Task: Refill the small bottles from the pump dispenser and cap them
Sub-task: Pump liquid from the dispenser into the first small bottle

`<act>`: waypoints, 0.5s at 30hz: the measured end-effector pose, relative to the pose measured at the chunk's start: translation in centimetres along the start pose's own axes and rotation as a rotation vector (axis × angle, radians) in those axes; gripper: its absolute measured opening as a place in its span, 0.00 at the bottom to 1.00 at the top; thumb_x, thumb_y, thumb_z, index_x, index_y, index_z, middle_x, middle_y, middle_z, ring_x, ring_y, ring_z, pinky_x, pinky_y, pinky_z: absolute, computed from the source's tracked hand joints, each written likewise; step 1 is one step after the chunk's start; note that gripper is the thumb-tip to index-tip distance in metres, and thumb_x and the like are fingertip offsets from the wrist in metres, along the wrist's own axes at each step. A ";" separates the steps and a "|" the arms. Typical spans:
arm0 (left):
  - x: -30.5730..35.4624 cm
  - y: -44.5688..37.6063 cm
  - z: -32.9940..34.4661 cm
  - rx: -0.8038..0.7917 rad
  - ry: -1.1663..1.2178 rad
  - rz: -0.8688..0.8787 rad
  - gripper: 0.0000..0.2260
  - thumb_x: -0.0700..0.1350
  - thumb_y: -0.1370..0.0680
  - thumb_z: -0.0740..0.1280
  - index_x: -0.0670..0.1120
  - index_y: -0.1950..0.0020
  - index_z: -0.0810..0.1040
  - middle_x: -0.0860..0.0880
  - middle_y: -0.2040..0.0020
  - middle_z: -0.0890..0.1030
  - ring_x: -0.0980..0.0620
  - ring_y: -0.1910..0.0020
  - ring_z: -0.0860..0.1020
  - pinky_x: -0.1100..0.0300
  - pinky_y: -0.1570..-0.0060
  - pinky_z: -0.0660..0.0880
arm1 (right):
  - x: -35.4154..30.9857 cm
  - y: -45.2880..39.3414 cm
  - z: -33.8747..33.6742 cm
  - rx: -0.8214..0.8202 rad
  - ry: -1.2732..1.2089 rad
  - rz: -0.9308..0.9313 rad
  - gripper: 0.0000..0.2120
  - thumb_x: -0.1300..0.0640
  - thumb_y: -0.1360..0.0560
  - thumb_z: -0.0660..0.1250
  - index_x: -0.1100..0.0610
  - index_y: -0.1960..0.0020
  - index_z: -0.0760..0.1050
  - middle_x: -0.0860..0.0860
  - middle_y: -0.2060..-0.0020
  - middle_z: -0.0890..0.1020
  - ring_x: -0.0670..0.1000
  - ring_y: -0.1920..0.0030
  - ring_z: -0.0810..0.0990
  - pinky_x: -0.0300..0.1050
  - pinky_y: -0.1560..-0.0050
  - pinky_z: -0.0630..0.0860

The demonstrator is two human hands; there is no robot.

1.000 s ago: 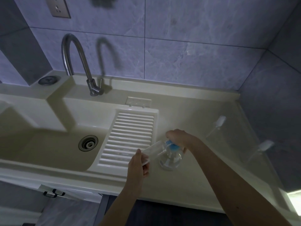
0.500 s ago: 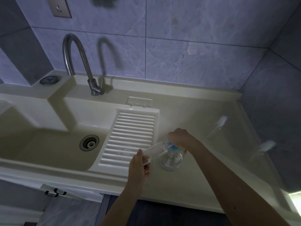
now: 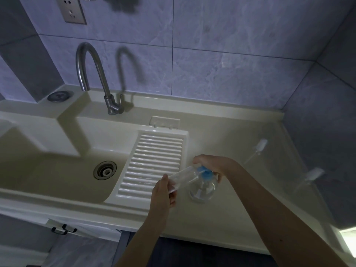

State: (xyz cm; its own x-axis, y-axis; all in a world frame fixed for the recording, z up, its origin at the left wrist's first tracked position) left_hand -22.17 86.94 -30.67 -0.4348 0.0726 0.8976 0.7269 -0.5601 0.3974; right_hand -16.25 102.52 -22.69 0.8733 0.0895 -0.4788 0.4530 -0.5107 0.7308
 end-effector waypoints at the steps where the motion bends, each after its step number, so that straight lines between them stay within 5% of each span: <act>1: 0.0 0.1 0.0 0.004 0.002 -0.001 0.16 0.50 0.18 0.55 0.40 0.55 0.72 0.48 0.72 0.69 0.56 0.77 0.65 0.64 0.77 0.61 | 0.0 0.0 0.1 0.012 -0.006 0.003 0.24 0.51 0.20 0.56 0.66 0.30 0.64 0.61 0.38 0.72 0.61 0.39 0.73 0.57 0.37 0.70; 3: 0.0 0.1 0.1 0.008 0.005 -0.004 0.16 0.50 0.18 0.55 0.40 0.55 0.72 0.48 0.72 0.69 0.56 0.77 0.65 0.64 0.78 0.61 | -0.3 0.0 0.1 0.074 0.063 -0.043 0.20 0.57 0.20 0.55 0.71 0.34 0.68 0.64 0.40 0.74 0.62 0.40 0.75 0.53 0.40 0.73; 5: -0.2 0.0 0.0 0.019 -0.001 -0.011 0.16 0.51 0.18 0.55 0.40 0.55 0.72 0.48 0.72 0.69 0.56 0.78 0.65 0.65 0.79 0.62 | -0.2 -0.3 -0.2 0.151 0.130 -0.076 0.14 0.58 0.22 0.55 0.67 0.45 0.72 0.59 0.50 0.74 0.58 0.54 0.78 0.48 0.52 0.74; 7: -0.4 -0.1 0.0 0.025 -0.004 -0.020 0.16 0.51 0.18 0.55 0.40 0.55 0.71 0.47 0.72 0.68 0.56 0.79 0.64 0.66 0.81 0.61 | -0.1 -0.3 0.0 0.193 0.178 -0.083 0.09 0.59 0.23 0.55 0.64 0.51 0.71 0.58 0.54 0.73 0.56 0.57 0.76 0.44 0.57 0.71; 11: -0.4 -0.2 -0.3 0.022 -0.014 -0.021 0.15 0.51 0.18 0.55 0.40 0.54 0.72 0.47 0.72 0.67 0.56 0.79 0.64 0.66 0.80 0.61 | -0.2 -0.3 0.1 0.224 0.159 -0.102 0.06 0.60 0.21 0.54 0.62 0.51 0.67 0.58 0.53 0.71 0.62 0.42 0.76 0.45 0.53 0.68; 15: -0.2 -0.2 -0.3 0.005 -0.017 -0.020 0.15 0.51 0.18 0.55 0.40 0.54 0.72 0.47 0.71 0.69 0.56 0.78 0.65 0.66 0.79 0.61 | -0.1 -0.5 0.0 0.128 0.104 -0.053 0.13 0.54 0.22 0.57 0.62 0.45 0.72 0.60 0.48 0.74 0.56 0.52 0.77 0.45 0.51 0.73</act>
State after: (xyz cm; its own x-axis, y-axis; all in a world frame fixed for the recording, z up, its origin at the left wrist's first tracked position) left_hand -22.38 86.72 -30.98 -0.4407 0.0977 0.8923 0.7205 -0.5544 0.4165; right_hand -16.62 102.78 -23.02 0.8655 0.2038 -0.4576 0.4784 -0.6068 0.6347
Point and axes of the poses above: each hand's wrist, its own y-axis away from the middle knuckle, its own z-axis out of the palm, x = y × z, the point moved 3 cm from there along -y, towards the middle knuckle
